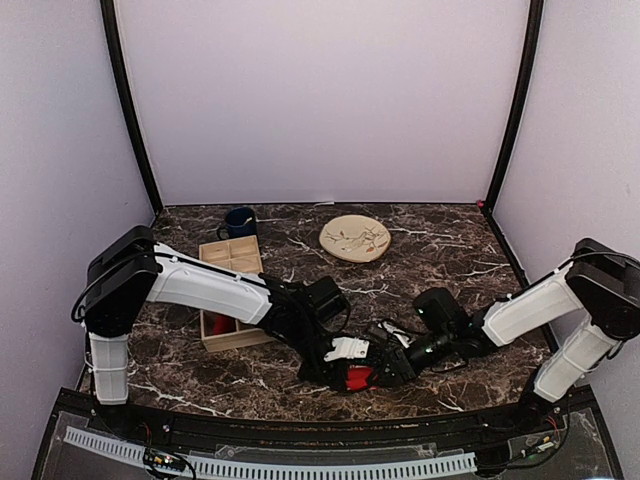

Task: Roll the socks
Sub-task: Roll the sock at the center of the board.

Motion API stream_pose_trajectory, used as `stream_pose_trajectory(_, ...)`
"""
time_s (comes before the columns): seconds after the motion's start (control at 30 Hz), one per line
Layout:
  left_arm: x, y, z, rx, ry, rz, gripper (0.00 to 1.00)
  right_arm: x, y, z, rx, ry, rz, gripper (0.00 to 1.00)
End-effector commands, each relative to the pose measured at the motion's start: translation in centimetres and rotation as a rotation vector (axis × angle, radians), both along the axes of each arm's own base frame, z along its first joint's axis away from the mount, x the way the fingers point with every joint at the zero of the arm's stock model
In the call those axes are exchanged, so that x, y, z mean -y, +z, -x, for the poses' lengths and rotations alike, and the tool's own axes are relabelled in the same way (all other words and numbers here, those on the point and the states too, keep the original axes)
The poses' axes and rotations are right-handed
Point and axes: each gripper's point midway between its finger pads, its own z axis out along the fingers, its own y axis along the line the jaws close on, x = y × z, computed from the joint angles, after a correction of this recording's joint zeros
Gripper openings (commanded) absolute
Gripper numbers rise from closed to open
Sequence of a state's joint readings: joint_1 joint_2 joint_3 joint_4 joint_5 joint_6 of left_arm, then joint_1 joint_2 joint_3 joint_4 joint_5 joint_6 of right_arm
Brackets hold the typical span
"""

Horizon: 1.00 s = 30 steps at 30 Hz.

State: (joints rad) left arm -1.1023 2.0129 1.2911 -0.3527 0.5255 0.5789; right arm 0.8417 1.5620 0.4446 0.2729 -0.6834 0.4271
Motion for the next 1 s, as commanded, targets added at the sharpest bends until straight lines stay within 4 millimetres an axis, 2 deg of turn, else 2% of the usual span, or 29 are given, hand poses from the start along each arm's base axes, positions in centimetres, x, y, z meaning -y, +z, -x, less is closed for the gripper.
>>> stream_pose_trajectory(0.0, -1.1, 0.1, 1.1, -0.136, 0.009, -0.064, 0.16, 2.0, -1.7, -1.7, 0.088, -0.090, 0.124, 0.36)
stream_pose_trajectory(0.53, -1.6, 0.2, 0.5, -0.258, 0.070, -0.077, 0.15, 2.1, 0.9, -3.1, 0.268, -0.121, 0.097, 0.37)
stream_pose_trajectory(0.77, -1.9, -0.3, 0.5, -0.313, 0.080, -0.114, 0.15, 1.4, 2.2, -2.5, 0.405, -0.097, 0.107, 0.38)
stream_pose_trajectory(0.97, -1.9, 0.0, 0.7, -0.395, 0.085, -0.117, 0.15, 1.1, 2.9, -1.5, 0.513, -0.075, 0.125, 0.39)
